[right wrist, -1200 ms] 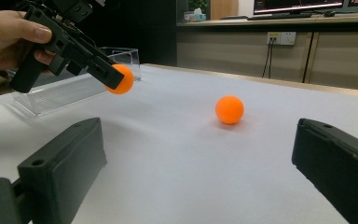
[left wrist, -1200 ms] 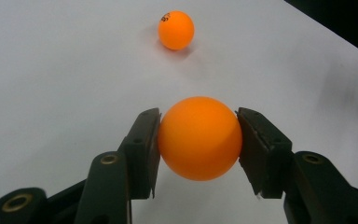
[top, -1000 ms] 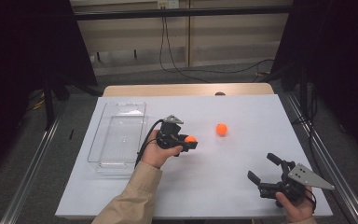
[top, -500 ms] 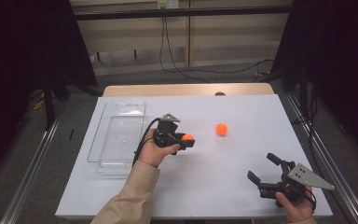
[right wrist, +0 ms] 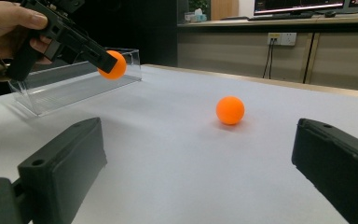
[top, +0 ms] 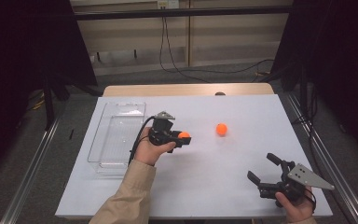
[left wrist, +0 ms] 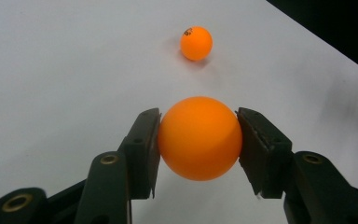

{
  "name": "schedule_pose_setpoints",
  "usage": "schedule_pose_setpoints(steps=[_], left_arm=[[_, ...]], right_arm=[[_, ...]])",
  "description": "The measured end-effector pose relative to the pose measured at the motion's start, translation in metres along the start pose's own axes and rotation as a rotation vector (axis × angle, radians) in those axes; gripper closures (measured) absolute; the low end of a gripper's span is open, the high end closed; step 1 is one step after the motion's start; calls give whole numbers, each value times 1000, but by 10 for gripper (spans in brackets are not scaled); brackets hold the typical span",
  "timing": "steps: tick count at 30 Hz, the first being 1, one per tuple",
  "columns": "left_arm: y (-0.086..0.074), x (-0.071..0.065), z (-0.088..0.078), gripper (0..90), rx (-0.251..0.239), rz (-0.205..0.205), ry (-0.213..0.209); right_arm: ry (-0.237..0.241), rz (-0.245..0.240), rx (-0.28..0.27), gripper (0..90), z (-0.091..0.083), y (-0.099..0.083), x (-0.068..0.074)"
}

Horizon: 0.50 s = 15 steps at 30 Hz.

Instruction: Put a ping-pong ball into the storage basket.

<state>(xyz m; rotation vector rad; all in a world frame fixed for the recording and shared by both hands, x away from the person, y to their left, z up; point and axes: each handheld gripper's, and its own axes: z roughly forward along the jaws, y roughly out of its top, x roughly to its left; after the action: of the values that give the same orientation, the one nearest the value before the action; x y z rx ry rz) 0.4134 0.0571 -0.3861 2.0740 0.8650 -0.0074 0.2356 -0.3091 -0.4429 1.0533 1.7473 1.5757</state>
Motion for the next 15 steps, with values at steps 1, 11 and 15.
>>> schedule_pose_setpoints(steps=[1,11,15], left_arm=[[0,0,-1,510,-3,-4,0],[0,4,-6,510,-1,-11,8],[0,6,-9,510,-9,-15,12]], right_arm=[[0,1,-1,23,0,0,0],[1,2,-2,23,0,0,0],[2,2,-2,24,0,0,0]])
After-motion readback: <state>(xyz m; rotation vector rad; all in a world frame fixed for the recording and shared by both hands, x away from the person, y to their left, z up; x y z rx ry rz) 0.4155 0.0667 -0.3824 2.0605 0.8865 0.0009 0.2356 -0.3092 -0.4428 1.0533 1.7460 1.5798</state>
